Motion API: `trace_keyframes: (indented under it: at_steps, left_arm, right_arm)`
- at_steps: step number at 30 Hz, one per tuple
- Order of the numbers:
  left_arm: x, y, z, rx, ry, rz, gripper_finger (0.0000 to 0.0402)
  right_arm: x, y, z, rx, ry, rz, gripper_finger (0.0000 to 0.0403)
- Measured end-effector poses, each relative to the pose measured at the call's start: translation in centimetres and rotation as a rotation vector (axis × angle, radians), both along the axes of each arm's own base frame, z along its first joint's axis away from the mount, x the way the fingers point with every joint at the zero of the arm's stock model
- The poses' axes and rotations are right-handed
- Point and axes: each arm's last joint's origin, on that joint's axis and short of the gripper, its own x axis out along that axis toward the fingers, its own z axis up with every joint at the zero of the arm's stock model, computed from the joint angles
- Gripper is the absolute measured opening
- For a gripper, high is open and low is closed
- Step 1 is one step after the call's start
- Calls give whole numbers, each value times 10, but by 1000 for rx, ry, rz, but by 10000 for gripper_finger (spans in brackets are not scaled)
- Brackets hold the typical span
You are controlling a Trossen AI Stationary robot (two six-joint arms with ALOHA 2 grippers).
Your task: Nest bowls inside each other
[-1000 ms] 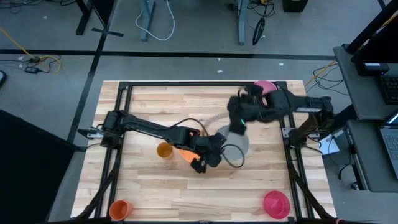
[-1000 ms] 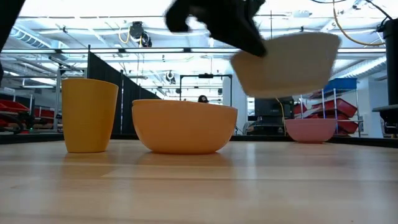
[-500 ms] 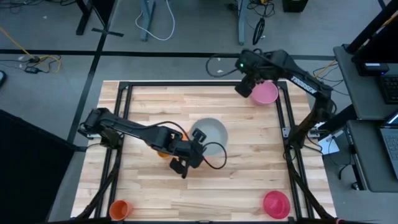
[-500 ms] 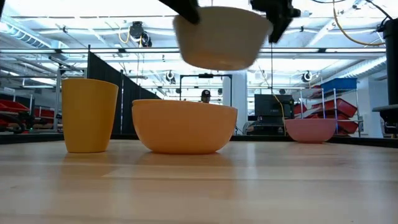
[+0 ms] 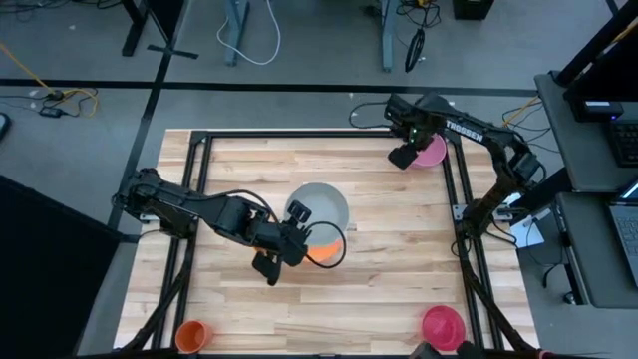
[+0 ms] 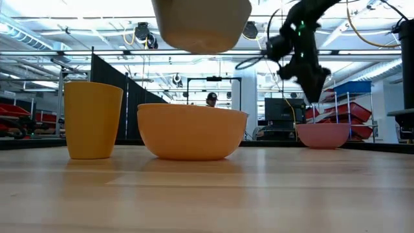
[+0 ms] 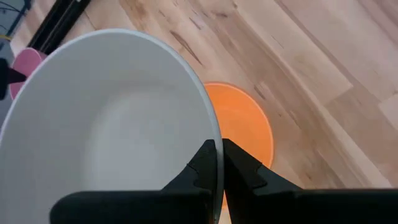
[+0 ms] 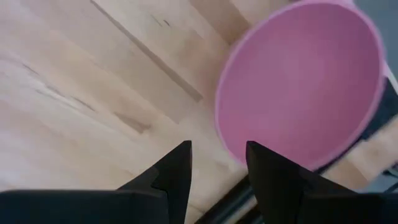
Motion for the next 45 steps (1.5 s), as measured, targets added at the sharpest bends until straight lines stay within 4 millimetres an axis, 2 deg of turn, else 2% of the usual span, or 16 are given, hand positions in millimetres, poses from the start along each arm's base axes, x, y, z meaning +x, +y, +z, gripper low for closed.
trace_keyframes:
  at_steps: [8,24,32,38,41,45]
  left_arm:
    - [1,0,0,-2,-6,1,0]
    - [1,0,0,-18,-9,23,0]
    - [2,3,-13,-19,20,57,0]
    - [7,9,-17,-26,2,76,0]
    - [9,11,-16,-32,-14,83,0]
    - [12,14,-20,-40,-1,90,0]
  right_arm:
    - [-10,-8,-19,-8,-3,-11,137]
    - [-10,-16,-22,-31,-53,-24,137]
    - [-6,-20,-34,9,-51,-33,137]
    - [-3,-29,-50,35,-31,-44,135]
    - [-3,-35,-62,52,-15,-58,120]
    - [-1,-39,-71,63,-4,-66,63]
